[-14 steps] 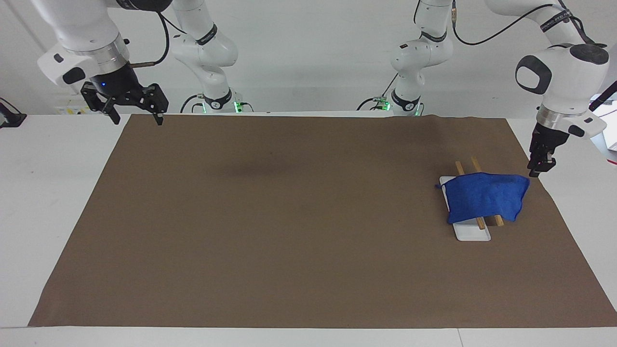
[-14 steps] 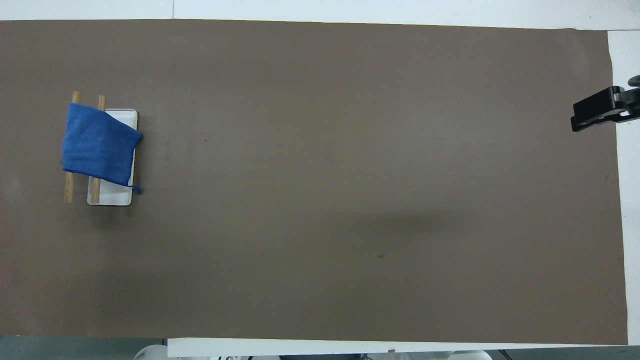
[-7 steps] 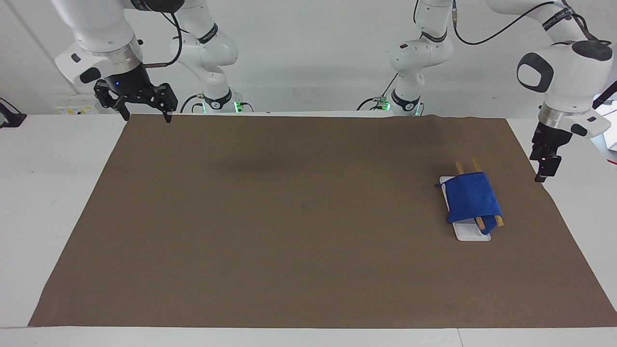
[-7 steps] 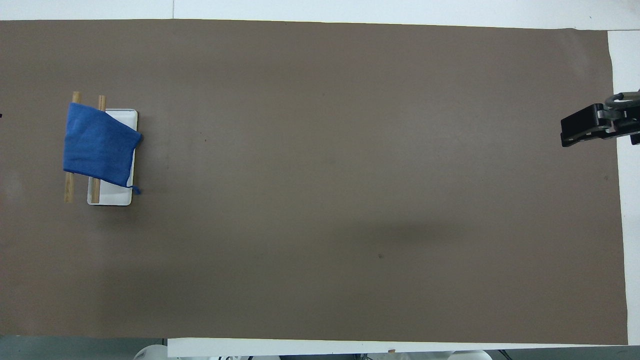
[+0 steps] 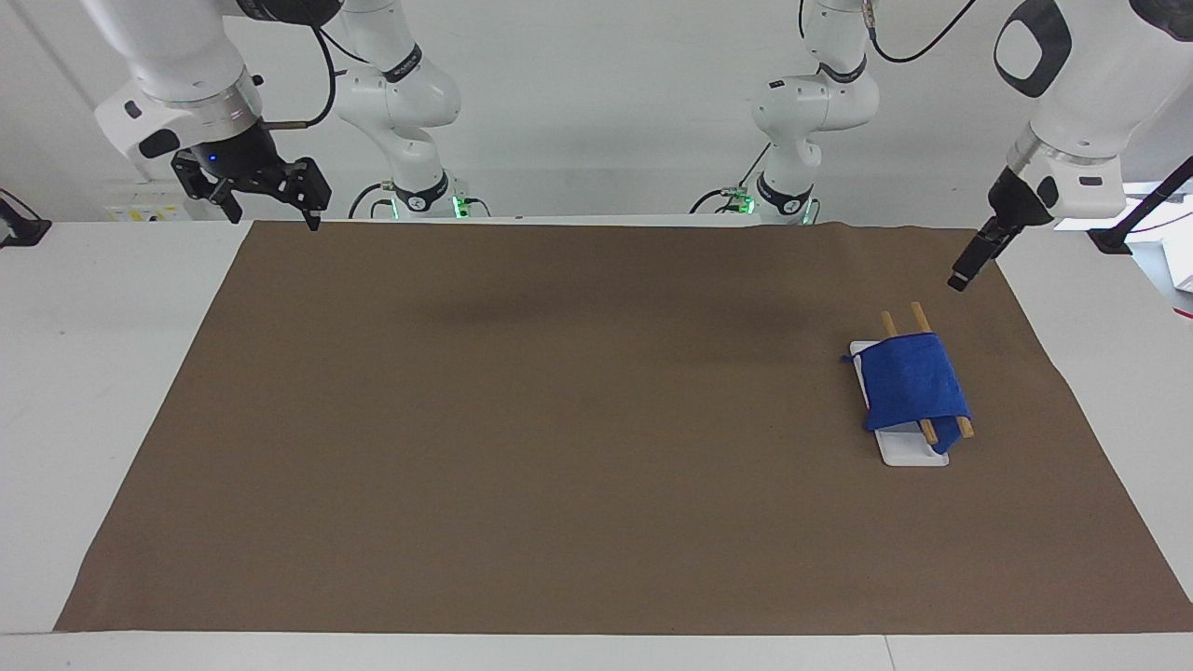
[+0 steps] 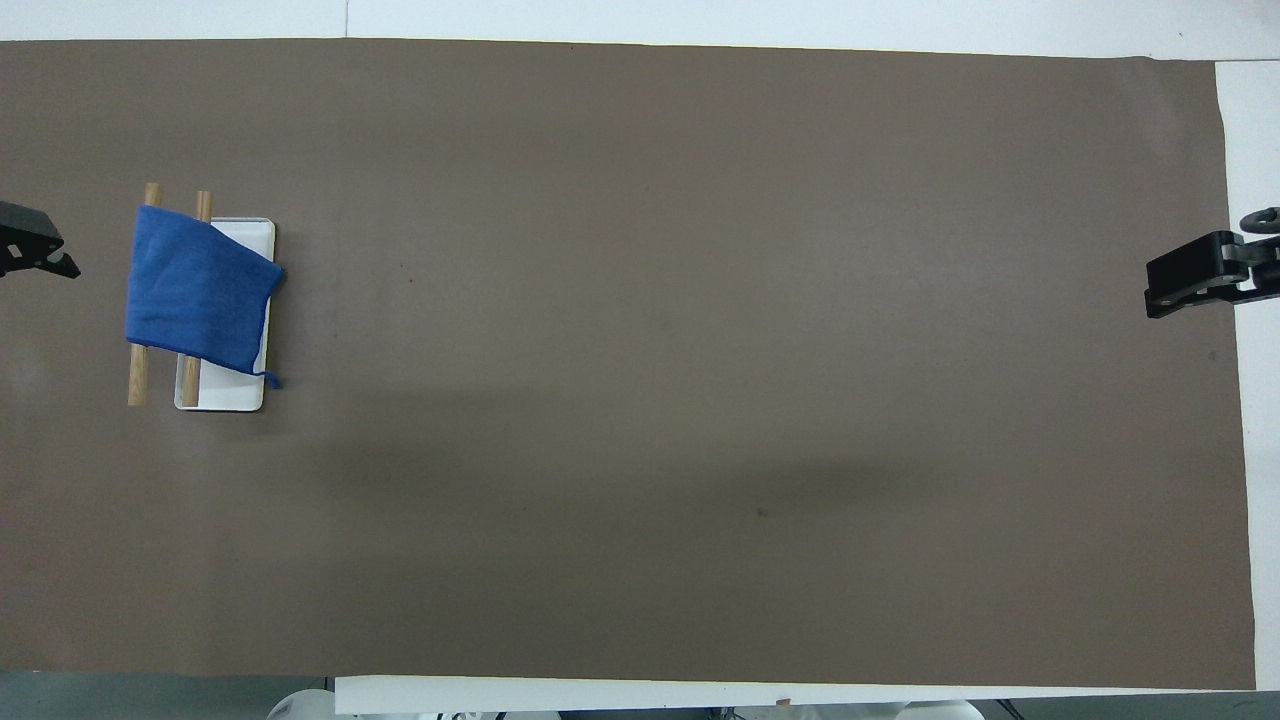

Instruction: Right arm passes towel to left arm to hang

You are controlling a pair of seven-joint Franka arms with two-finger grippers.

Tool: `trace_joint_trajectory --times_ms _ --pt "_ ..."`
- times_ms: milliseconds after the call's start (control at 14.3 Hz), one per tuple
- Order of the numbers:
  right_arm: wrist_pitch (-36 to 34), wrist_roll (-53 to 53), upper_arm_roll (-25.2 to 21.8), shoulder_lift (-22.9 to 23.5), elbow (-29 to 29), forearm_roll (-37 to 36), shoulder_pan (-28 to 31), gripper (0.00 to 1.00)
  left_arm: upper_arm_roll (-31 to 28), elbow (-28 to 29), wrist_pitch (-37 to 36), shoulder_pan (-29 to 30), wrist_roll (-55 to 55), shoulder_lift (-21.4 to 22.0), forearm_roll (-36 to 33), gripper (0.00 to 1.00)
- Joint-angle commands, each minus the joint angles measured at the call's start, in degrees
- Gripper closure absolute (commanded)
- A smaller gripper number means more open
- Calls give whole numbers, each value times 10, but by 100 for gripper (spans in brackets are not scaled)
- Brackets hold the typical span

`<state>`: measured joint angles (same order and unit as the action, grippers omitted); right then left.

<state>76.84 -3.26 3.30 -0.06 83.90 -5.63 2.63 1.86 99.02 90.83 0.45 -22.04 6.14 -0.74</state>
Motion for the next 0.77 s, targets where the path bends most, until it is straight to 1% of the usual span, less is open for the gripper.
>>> trace_joint_trajectory --times_ms 0,70,140,279,488,628,698 --pt "13 -3 -9 -13 19 6 -3 0 -4 -19 -28 -10 77 -3 8 0" --pt "13 -3 -9 -12 19 6 -2 0 -4 -23 -15 -12 68 -4 8 0" --pt "14 -3 -9 -10 21 9 0 0 -4 -38 -21 -12 88 -9 3 0" --pt "13 -4 -9 -11 22 9 5 0 -4 -53 -40 -12 161 -17 1 0" --pt "9 -4 -8 -12 25 9 3 0 -1 -66 -67 -14 195 -22 1 0" --pt "9 -4 -8 -12 25 10 1 0 0 -80 -99 -14 257 -29 3 0" --pt "9 -4 -8 -12 25 10 1 0 0 -80 -107 -15 269 -28 3 0"
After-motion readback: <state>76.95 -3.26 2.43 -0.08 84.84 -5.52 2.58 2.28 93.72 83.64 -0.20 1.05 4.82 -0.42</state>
